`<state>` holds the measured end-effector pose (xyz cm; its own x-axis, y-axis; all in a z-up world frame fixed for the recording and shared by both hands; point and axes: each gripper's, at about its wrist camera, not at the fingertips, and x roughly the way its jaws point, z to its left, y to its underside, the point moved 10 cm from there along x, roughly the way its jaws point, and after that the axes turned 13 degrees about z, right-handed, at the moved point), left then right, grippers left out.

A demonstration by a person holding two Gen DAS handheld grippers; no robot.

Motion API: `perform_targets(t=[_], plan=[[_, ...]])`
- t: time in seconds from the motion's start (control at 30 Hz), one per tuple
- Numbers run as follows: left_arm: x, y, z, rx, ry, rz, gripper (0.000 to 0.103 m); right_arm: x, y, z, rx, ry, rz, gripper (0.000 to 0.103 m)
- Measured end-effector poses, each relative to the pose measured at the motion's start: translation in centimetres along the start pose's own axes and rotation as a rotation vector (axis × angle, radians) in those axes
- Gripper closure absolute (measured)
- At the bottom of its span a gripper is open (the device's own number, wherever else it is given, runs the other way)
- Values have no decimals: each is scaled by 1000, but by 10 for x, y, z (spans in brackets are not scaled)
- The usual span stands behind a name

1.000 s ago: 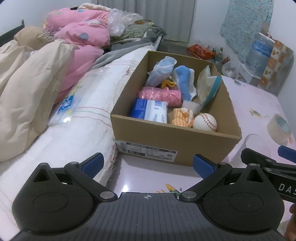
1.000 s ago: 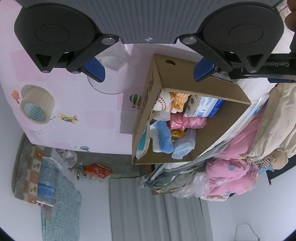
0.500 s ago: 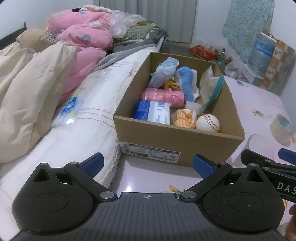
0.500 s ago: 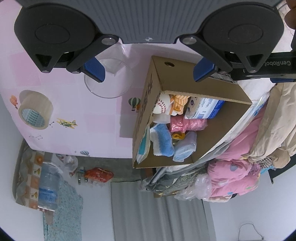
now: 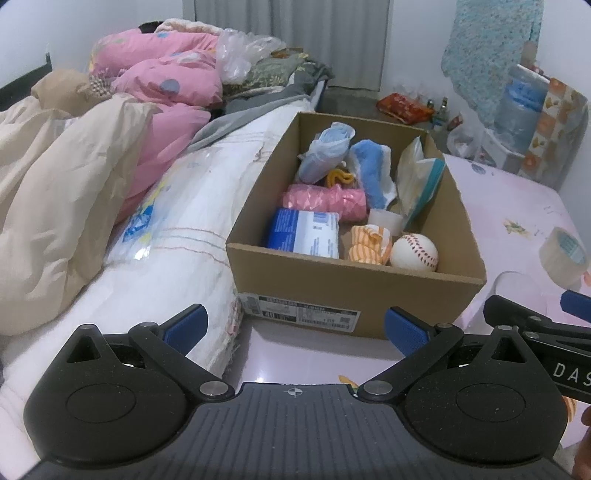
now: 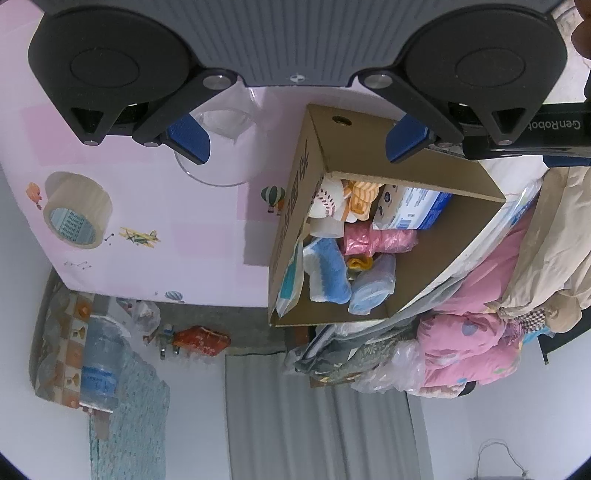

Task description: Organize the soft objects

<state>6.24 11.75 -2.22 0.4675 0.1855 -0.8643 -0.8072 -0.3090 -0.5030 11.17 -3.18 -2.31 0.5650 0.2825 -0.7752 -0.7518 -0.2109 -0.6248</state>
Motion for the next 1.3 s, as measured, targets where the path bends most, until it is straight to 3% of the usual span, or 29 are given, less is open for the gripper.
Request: perform_targets(t=[1.3], plan=[[11, 4, -2, 26, 14, 32, 1, 6, 6, -3, -11, 25, 22, 57]])
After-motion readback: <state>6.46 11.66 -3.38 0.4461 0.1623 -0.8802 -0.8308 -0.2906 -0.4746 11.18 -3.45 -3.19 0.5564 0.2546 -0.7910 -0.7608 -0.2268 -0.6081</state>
